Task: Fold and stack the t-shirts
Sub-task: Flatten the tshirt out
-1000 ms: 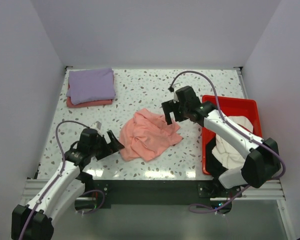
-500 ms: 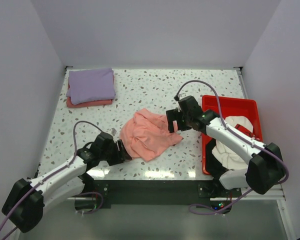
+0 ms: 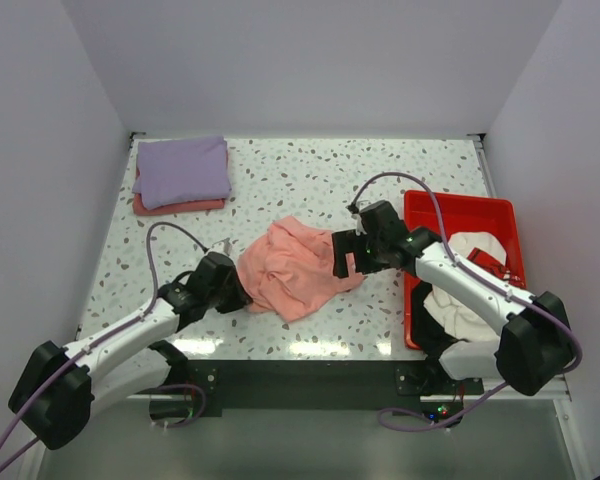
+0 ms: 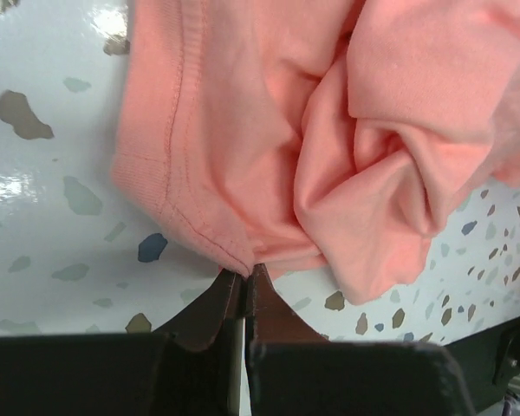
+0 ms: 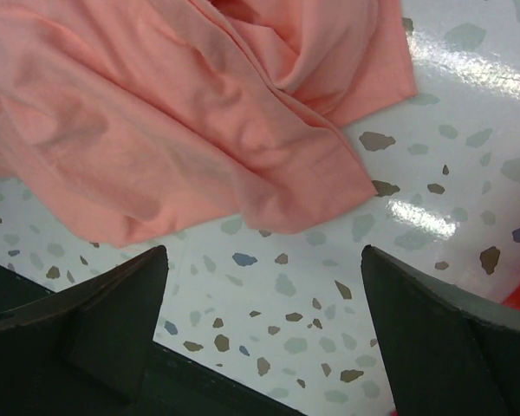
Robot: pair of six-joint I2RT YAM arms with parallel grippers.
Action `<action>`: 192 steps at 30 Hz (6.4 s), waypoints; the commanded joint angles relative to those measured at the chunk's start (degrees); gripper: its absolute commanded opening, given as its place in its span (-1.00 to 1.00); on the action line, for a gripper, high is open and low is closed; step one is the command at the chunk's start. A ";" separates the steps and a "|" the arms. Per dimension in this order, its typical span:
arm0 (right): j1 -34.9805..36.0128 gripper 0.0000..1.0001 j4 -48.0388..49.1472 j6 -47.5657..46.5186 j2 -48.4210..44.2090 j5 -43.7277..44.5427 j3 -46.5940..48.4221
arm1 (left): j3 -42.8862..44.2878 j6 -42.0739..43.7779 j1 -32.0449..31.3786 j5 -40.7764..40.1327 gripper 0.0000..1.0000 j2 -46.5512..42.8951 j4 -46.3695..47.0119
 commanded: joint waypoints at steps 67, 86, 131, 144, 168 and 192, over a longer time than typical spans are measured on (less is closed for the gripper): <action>-11.94 -1.00 -11.36 -7.21 -12.66 29.13 47.83 | 61.06 19.74 -0.06 -52.75 -1.00 -13.16 -7.91; -11.94 -1.00 -4.44 -13.19 -11.71 29.03 46.18 | 61.62 30.30 -0.15 -59.15 -1.00 -10.63 3.33; -23.10 -1.00 1.63 -11.79 12.63 6.19 20.86 | 39.48 20.81 36.58 -17.61 -1.00 27.06 -7.66; -23.10 -1.00 3.40 -12.05 22.76 6.28 23.24 | 34.21 14.06 36.85 -8.81 1.00 29.75 -5.27; -23.10 -1.00 4.72 -10.82 21.26 3.64 20.68 | 1.59 2.35 35.09 -4.76 0.34 5.11 -9.85; -22.93 -1.00 -1.16 -9.15 10.74 3.03 18.41 | 19.75 2.54 35.09 -11.69 -1.00 -7.78 -20.19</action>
